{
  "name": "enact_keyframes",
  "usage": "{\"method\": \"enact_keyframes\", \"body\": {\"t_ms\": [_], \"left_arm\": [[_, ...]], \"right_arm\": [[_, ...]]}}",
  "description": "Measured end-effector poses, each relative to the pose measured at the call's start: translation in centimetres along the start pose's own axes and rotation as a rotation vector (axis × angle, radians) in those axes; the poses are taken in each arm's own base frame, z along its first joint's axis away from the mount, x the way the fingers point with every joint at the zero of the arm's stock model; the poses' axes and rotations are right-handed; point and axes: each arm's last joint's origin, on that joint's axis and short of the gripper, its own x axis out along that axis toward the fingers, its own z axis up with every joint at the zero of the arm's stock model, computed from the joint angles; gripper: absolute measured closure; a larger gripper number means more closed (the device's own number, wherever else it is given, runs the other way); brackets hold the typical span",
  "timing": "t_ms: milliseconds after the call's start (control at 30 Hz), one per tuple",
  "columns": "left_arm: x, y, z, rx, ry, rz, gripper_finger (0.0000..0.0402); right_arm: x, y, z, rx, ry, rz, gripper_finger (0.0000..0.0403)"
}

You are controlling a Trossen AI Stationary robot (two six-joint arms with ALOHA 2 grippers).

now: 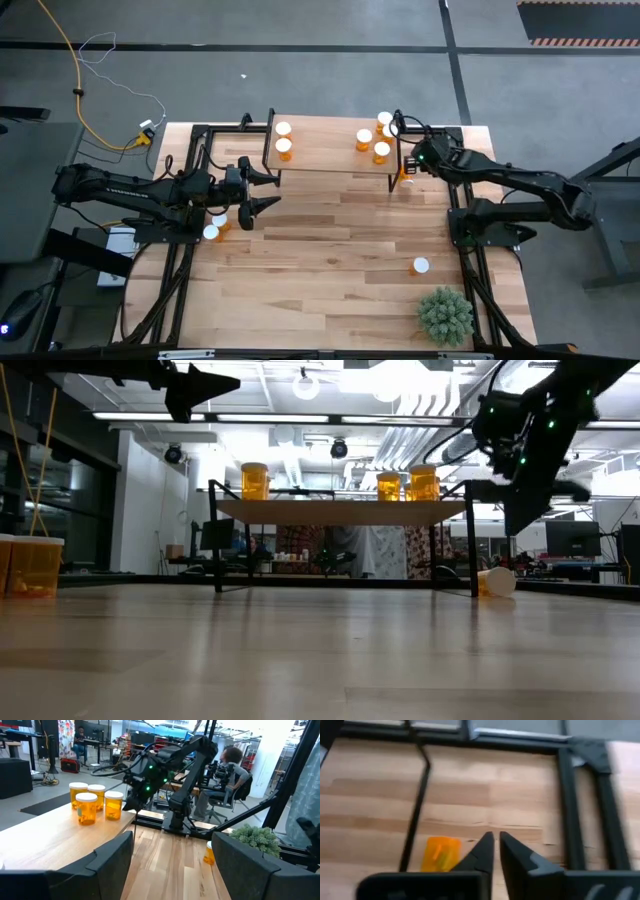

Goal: Pick and place medicine bottles onto shelf by color
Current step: Put the yellow pill bottle on the shelf

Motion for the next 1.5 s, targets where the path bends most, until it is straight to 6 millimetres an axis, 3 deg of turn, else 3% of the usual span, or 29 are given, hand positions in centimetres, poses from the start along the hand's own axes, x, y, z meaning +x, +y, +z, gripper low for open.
{"method": "enact_keyframes", "body": {"t_ms": [100,333,800,1233,1500], "left_arm": [[0.0,0.0,0.0,0.0,0.0,0.0,0.014],[0.0,0.0,0.0,0.0,0.0,0.0,0.014],[0.0,0.0,0.0,0.0,0.0,0.0,0.014],[0.0,0.0,0.0,-0.001,-0.004,-0.001,0.014],[0.0,0.0,0.2,-0.004,-0.018,-0.003,0.014]], "right_arm": [[1.4,0.1,-0.5,0.024,0.039,0.085,0.0387],[3.6,-1.5,-2.0,0.098,0.024,0.099,0.0399],[5.6,-1.9,-2.1,0.289,-0.022,0.379,0.0402],[7.3,-3.9,-1.9,0.427,0.013,0.423,0.0403],[9.9,-3.1,-1.3,0.419,0.073,0.464,0.0403]]}}
